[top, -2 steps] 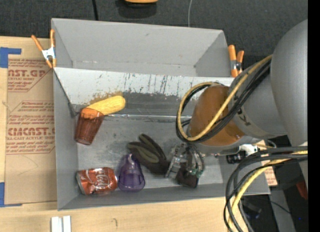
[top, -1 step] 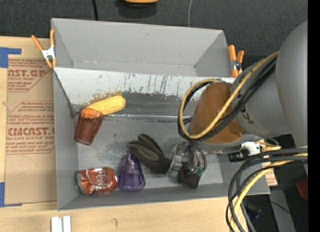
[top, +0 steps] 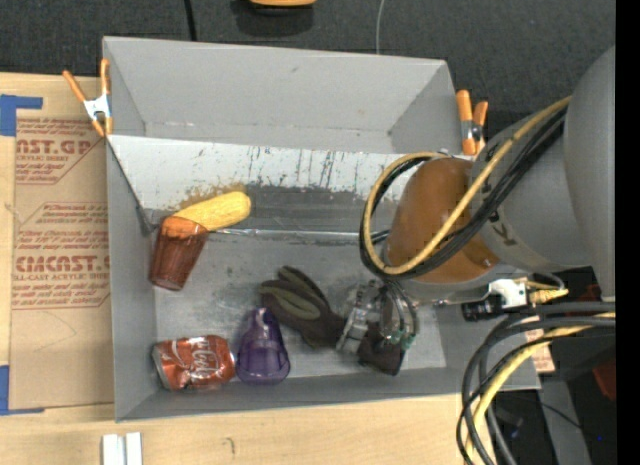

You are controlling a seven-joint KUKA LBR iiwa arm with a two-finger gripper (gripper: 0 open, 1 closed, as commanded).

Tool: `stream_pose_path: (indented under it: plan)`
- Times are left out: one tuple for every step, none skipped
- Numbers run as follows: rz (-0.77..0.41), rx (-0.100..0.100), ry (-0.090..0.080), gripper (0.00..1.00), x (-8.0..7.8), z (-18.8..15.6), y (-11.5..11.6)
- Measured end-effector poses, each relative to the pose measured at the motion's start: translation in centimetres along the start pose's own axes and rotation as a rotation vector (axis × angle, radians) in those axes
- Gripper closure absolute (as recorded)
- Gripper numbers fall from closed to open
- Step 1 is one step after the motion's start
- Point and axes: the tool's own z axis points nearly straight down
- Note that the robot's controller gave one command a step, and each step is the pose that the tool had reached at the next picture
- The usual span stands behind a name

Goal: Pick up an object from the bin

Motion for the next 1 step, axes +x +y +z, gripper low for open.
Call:
stream_pose_path:
  plan:
    - [-0.001, -0.001, -0.005, 1.00, -0.04, -1.66, 0.03]
